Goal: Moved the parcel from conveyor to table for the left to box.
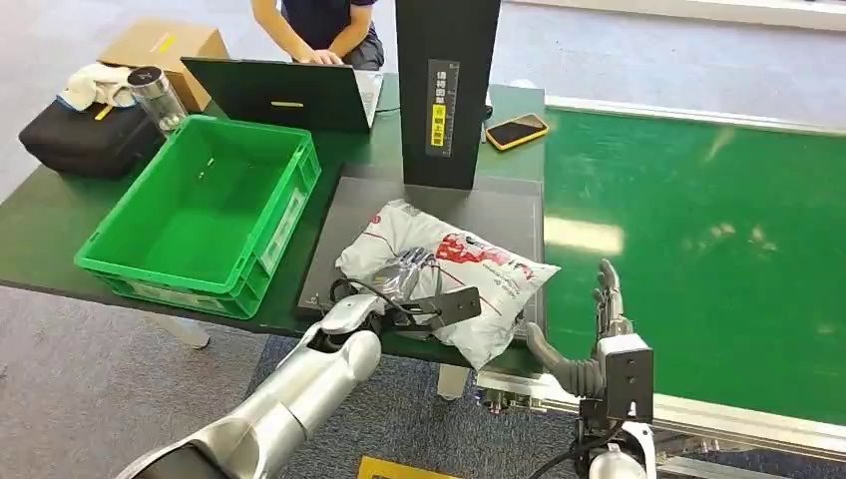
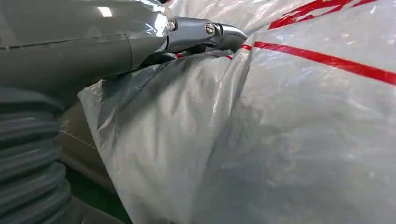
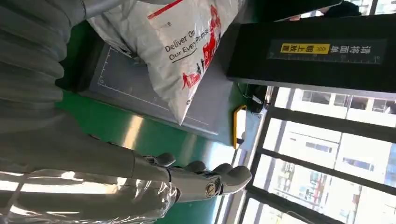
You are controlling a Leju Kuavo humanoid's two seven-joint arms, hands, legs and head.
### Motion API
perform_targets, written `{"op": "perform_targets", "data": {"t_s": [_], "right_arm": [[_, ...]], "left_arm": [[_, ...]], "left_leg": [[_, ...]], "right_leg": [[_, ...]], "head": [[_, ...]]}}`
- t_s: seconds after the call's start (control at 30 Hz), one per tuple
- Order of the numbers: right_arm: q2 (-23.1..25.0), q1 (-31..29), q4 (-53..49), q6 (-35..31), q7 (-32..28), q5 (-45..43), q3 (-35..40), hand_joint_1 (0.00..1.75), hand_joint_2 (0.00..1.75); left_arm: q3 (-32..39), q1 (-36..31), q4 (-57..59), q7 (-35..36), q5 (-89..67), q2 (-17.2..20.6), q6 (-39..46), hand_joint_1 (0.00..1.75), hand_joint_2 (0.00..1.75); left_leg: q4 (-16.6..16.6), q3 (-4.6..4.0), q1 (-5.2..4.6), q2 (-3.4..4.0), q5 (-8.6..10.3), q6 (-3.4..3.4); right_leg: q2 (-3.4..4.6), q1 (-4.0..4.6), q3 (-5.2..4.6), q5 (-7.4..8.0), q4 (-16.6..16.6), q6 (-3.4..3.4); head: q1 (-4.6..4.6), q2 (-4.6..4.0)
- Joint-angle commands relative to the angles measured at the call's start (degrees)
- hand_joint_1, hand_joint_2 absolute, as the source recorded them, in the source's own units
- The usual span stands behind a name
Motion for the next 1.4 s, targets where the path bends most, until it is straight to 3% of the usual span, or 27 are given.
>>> {"op": "perform_targets", "data": {"t_s": [0.03, 0.67, 0.73, 0.87, 1.07, 1.4], "right_arm": [[0.92, -1.06, 2.1, 0.17, -0.06, 0.04, -1.33, 0.0, 1.75], [-0.44, -1.65, 2.41, -0.57, 0.15, -1.67, -0.97, 0.0, 1.75], [-0.68, -1.18, 1.22, -0.46, 0.41, -1.85, -1.14, 0.0, 1.75], [-0.39, -0.73, 0.19, 0.13, 0.74, -1.97, -1.98, 0.0, 1.75], [0.01, -0.09, -0.99, 0.66, 0.79, -1.46, -2.65, 0.0, 1.75], [0.73, 1.18, -2.64, 1.75, 1.18, -0.71, -3.6, 0.0, 1.75]], "left_arm": [[-0.12, 1.52, 4.07, -1.23, 0.51, 1.42, 0.5, 1.75, 1.75], [1.6, 2.04, 1.61, -13.25, 4.09, 1.55, 3.01, 1.75, 1.75], [3.87, 2.46, -0.78, -18.34, 6.61, 2.02, 8.15, 1.75, 1.75], [4.19, 2.88, -4.46, -20.87, 6.35, 3.13, 14.37, 1.75, 1.75], [4.32, 4.37, -10.46, -21.28, 3.66, 2.93, 25.99, 1.75, 1.75], [5.13, 6.77, -24.61, -18.86, -0.84, 5.34, 33.35, 1.75, 1.75]], "left_leg": [[-0.31, 0.27, -0.02, 0.19, 0.08, -0.02], [-0.11, 0.31, -0.03, -0.07, 0.0, 0.02], [-0.12, 0.29, -0.03, -0.07, 0.01, 0.02], [-0.07, 0.13, -0.02, -0.11, 0.02, 0.01], [-0.01, -0.12, -0.02, -0.18, 0.0, 0.01], [0.02, -0.41, 0.0, -0.15, -0.01, 0.0]], "right_leg": [[0.2, 0.0, 0.18, 0.13, -0.26, -0.11], [-0.08, -0.03, 0.36, -0.01, -0.1, -0.02], [-0.08, -0.02, 0.34, -0.02, -0.11, -0.02], [-0.12, -0.01, 0.17, -0.04, -0.07, -0.04], [-0.17, -0.01, -0.1, -0.09, -0.02, -0.03], [-0.14, 0.0, -0.38, -0.09, 0.0, -0.04]], "head": [[-0.02, 0.0], [0.0, 0.0], [0.0, -0.02], [0.0, 0.0], [0.0, -0.02], [0.0, -0.02]]}}
